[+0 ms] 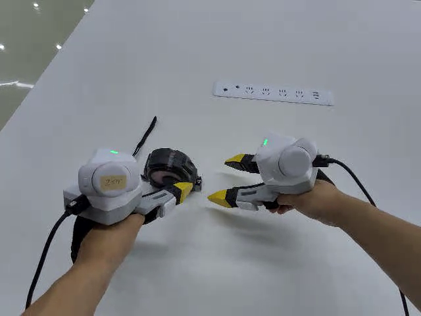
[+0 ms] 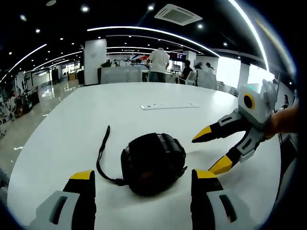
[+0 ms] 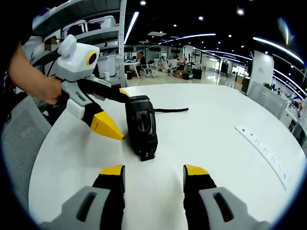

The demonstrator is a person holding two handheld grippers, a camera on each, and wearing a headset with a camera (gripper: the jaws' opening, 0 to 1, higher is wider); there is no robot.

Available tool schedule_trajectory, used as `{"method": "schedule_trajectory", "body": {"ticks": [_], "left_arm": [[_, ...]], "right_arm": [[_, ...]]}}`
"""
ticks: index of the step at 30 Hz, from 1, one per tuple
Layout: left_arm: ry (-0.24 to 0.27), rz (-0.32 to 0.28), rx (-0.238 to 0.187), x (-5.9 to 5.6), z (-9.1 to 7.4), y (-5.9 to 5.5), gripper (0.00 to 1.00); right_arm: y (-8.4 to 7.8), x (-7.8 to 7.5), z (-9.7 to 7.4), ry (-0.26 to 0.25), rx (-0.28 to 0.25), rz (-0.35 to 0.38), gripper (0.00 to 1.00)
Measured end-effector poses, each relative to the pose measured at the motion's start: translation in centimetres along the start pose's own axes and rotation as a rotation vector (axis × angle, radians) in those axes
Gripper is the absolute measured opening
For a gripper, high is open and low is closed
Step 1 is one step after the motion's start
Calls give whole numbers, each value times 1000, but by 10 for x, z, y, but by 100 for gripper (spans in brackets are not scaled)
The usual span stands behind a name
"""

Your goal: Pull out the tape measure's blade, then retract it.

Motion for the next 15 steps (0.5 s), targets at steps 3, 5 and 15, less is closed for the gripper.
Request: {"method": "schedule_trajectory", "body": {"ticks": [3,5,15], "left_arm": [[-21,22,0,0,-1,-2,79],[-48,29,-3,-1,-3,-3,80],[-152,82,-26,-9,-14,-6,87]], "right_arm": [[-2,0,-6,-21,-9,26,52],[-4,0,-11,-36,-13,33,54],[-14,3,-38,-109,-48,94,67]]}}
Point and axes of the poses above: the centre of the closed fingertips' face, and the gripper's own axes: z roughly forward along the fingers, x roughly to its left, y roughly out of its top, the point moved 2 cm from there along -z, roughly backward along the fingers, and after that the axes turned 12 degrees about y, right-handed, at the moved point
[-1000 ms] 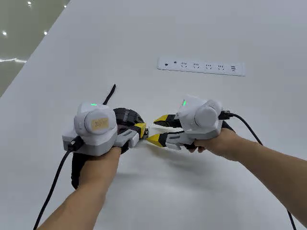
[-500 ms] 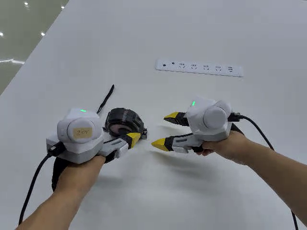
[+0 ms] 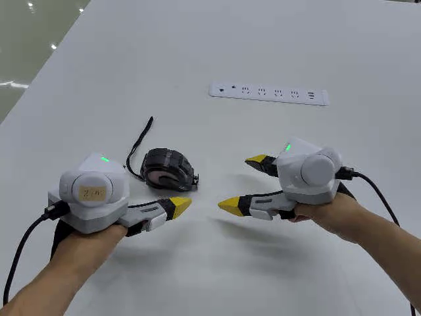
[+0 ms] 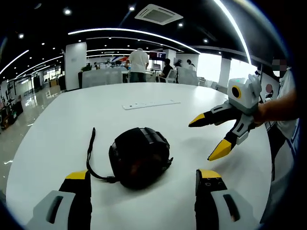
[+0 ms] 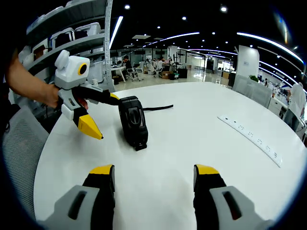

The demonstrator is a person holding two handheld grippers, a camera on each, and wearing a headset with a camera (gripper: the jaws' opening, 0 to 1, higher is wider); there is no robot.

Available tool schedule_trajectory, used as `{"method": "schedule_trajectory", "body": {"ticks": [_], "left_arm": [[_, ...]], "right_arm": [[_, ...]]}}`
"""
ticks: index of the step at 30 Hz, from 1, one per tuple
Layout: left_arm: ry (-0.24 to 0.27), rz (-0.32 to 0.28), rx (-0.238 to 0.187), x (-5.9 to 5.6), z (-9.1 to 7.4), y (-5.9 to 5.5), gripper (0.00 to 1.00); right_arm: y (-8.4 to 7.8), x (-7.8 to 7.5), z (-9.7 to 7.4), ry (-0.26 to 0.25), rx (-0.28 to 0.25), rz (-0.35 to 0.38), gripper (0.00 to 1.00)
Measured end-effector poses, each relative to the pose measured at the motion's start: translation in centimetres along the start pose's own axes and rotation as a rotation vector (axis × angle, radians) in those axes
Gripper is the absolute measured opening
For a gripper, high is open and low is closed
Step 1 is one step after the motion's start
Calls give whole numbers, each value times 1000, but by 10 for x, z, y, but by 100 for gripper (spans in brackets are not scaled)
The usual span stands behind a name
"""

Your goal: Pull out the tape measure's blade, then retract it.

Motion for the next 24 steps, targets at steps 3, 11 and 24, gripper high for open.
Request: {"method": "schedule_trajectory", "body": {"ticks": [3,11,24], "left_arm": [[-28,2,-6,-2,-4,0,90],[-77,24,-26,-2,-14,1,94],[-145,61,-44,-3,-36,-2,99]], "right_arm": [[-2,2,-7,-11,-4,4,72],[-8,8,-25,-40,-15,21,80],[-21,25,-56,-69,-47,52,91]]}}
Point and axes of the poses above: the centre of the closed fingertips' face, and the gripper's own axes: z roughly forward along the fingers, x roughly to its left, y roughly out of its top, the point moved 2 cm from there along -z, roughly backward along the fingers, and after that the axes turned 12 degrees about y, right-handed, at the moved point
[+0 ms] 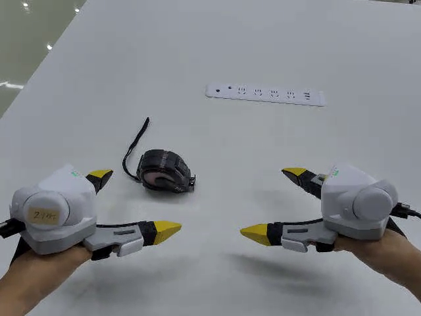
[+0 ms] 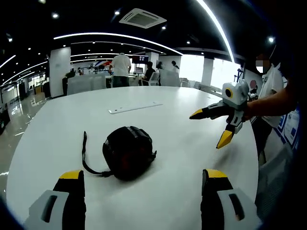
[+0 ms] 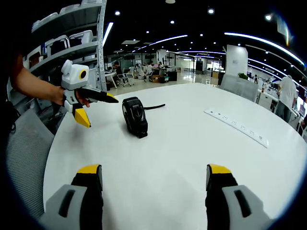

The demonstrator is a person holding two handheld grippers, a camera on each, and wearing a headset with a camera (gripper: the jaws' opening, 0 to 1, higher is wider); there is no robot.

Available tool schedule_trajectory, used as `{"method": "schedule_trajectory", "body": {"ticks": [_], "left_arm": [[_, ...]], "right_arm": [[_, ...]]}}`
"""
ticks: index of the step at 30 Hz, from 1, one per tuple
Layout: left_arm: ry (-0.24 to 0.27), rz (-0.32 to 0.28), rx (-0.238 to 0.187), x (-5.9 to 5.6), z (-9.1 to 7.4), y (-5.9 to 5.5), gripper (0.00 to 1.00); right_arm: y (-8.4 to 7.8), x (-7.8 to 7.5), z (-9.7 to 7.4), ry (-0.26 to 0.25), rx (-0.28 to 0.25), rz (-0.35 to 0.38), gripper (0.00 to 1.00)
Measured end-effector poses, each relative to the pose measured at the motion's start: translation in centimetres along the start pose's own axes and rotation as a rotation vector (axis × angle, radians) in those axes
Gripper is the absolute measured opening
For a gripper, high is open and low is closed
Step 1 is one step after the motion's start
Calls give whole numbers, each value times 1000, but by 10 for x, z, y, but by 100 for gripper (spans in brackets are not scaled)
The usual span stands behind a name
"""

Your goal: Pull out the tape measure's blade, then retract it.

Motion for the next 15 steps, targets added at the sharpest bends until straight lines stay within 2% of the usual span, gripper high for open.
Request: {"method": "schedule_trajectory", "body": {"ticks": [10,15], "left_arm": [[-22,15,-10,0,-17,-1,100],[-25,17,-31,-1,-28,4,100]], "right_arm": [[-3,8,-25,-38,-28,15,95],[-1,14,-37,-57,-47,31,96]]}}
Point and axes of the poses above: the centre of the closed fingertips' face, and the gripper's own axes: z roughly forward along the fingers, x roughly to its left, y roughly out of its top, the point moved 2 cm from there along -z, roughly backward along the fingers, and after that the axes turned 12 degrees about y, right-handed, at the moved point
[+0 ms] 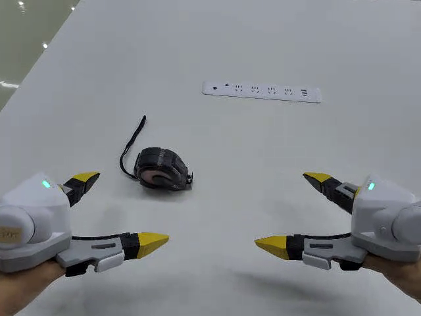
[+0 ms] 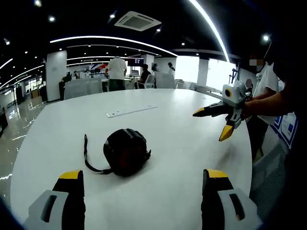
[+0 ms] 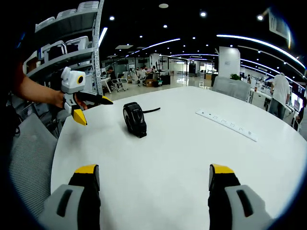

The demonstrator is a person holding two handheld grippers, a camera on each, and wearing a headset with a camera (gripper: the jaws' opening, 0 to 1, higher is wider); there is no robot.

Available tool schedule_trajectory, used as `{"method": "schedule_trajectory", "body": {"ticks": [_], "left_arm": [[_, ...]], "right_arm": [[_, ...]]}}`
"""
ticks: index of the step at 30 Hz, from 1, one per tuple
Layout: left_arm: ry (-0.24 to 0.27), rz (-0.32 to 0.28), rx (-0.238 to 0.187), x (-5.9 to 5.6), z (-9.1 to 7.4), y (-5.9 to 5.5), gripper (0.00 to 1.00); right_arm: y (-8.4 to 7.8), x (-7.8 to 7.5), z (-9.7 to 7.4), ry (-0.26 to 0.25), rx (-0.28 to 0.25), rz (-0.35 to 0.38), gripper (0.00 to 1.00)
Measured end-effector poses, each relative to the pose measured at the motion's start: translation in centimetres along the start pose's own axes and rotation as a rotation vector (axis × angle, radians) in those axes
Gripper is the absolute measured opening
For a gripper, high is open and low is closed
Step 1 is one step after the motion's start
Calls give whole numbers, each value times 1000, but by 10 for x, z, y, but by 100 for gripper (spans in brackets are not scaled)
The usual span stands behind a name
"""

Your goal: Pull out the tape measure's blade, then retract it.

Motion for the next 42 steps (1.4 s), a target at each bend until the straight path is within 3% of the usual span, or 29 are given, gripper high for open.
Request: {"method": "schedule_trajectory", "body": {"ticks": [13,33,42], "left_arm": [[11,-4,-25,-4,-17,6,100],[21,1,-24,-17,-28,4,100],[18,8,-19,-16,-32,2,100]], "right_arm": [[-1,15,-20,-58,-21,28,96],[2,28,-29,-66,-36,33,98],[-2,33,-31,-64,-33,42,100]]}}
Point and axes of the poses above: the centre of the closed fingertips' face, and the gripper's own axes: z roughly forward along the fingers, x roughly to its left, y roughly out of its top, the point moved 2 cm from there along -z, roughly backward along the fingers, and after that the axes turned 12 degrees about y, right-handed, at the moved point
